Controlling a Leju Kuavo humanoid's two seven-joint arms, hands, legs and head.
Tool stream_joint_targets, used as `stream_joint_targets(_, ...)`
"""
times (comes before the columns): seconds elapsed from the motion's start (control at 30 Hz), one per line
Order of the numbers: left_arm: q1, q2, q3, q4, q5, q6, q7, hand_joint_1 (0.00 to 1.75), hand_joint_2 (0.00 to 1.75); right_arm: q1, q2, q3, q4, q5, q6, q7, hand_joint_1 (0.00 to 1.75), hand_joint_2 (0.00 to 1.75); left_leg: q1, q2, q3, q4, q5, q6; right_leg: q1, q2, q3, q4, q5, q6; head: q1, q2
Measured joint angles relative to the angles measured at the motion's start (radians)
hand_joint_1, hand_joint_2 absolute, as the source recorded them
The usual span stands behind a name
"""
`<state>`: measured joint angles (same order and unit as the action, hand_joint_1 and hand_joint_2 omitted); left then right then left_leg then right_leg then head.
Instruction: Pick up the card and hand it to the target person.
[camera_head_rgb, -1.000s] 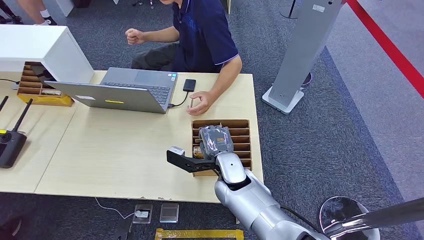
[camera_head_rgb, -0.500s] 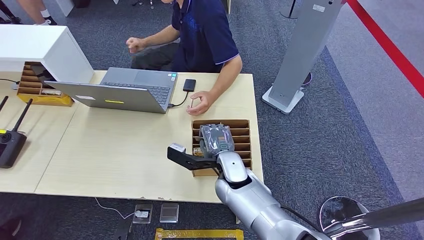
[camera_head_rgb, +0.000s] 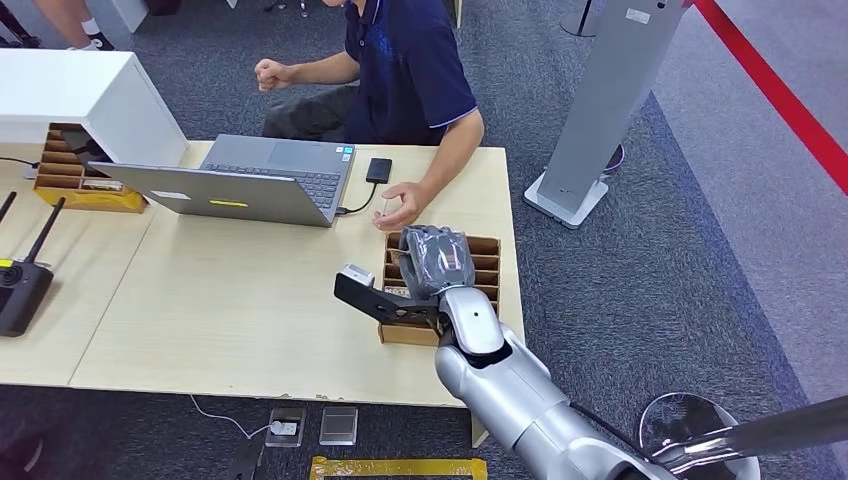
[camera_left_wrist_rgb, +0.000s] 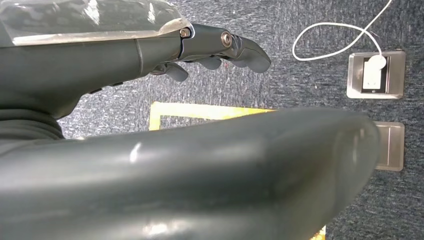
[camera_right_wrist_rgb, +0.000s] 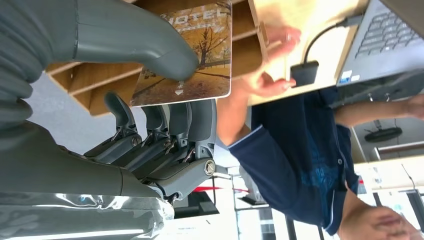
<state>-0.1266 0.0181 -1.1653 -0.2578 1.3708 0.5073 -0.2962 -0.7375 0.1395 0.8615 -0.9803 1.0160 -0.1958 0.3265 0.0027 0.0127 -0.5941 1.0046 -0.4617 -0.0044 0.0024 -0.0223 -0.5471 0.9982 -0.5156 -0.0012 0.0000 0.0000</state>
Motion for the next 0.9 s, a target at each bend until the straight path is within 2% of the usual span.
stream_joint_targets(0.1, 0.000, -0.002, 0.004, 0.000, 0.000, -0.001, -0.006, 0.00, 0.00, -0.002, -0.015, -0.013, -0.054, 0.003, 0.005, 0.010, 1.39, 1.75, 0.000, 0.000, 0.000, 0.000, 0.000, 0.000, 0.000, 0.000, 0.000, 0.000, 0.000, 0.000, 0.000, 0.000)
stream_joint_targets(0.23, 0.001, -0.005, 0.005, 0.001, -0.001, -0.007, -0.015, 0.00, 0.00, -0.020, -0.033, -0.057, -0.091, -0.004, -0.036, 0.010, 1.37, 1.75, 0.000, 0.000, -0.001, 0.000, 0.000, 0.000, 0.000, -0.001, -0.001, 0.000, 0.000, 0.000, 0.000, 0.000)
stream_joint_targets(0.4, 0.001, -0.008, -0.001, 0.002, -0.012, -0.022, -0.027, 0.00, 0.00, -0.068, -0.032, -0.118, -0.050, -0.007, -0.110, -0.033, 1.34, 1.75, -0.001, -0.002, 0.003, -0.002, 0.001, 0.000, -0.001, 0.000, 0.003, -0.002, 0.000, 0.001, 0.000, 0.000)
stream_joint_targets(0.5, 0.001, -0.011, -0.007, 0.004, -0.023, -0.036, -0.038, 0.00, 0.00, -0.128, -0.010, -0.138, 0.057, 0.011, -0.162, -0.062, 1.36, 1.75, -0.001, 0.000, 0.000, 0.000, 0.000, 0.000, -0.001, 0.001, 0.000, 0.001, 0.000, 0.000, 0.000, 0.000)
stream_joint_targets(0.67, 0.002, -0.017, -0.016, 0.008, -0.036, -0.052, -0.053, 0.00, 0.00, -0.247, 0.040, -0.150, 0.328, 0.056, -0.251, -0.114, 1.40, 1.75, -0.001, 0.002, 0.000, 0.000, 0.000, 0.000, -0.001, 0.003, -0.001, 0.002, 0.000, 0.000, 0.000, 0.000)
stream_joint_targets(0.77, 0.001, -0.008, -0.021, 0.007, -0.044, -0.052, -0.049, 0.00, 0.00, -0.285, 0.054, -0.153, 0.440, 0.080, -0.292, -0.124, 1.40, 1.75, -0.001, 0.003, 0.002, -0.001, 0.000, 0.000, -0.001, 0.003, 0.000, 0.001, 0.001, 0.000, 0.000, 0.000)
stream_joint_targets(0.9, 0.000, 0.002, -0.028, 0.005, -0.052, -0.048, -0.037, 0.00, 0.00, -0.301, 0.061, -0.159, 0.515, 0.095, -0.330, -0.134, 1.41, 1.75, -0.001, 0.003, 0.002, -0.001, 0.000, 0.000, -0.001, 0.003, 0.001, 0.000, 0.001, 0.000, 0.000, 0.000)
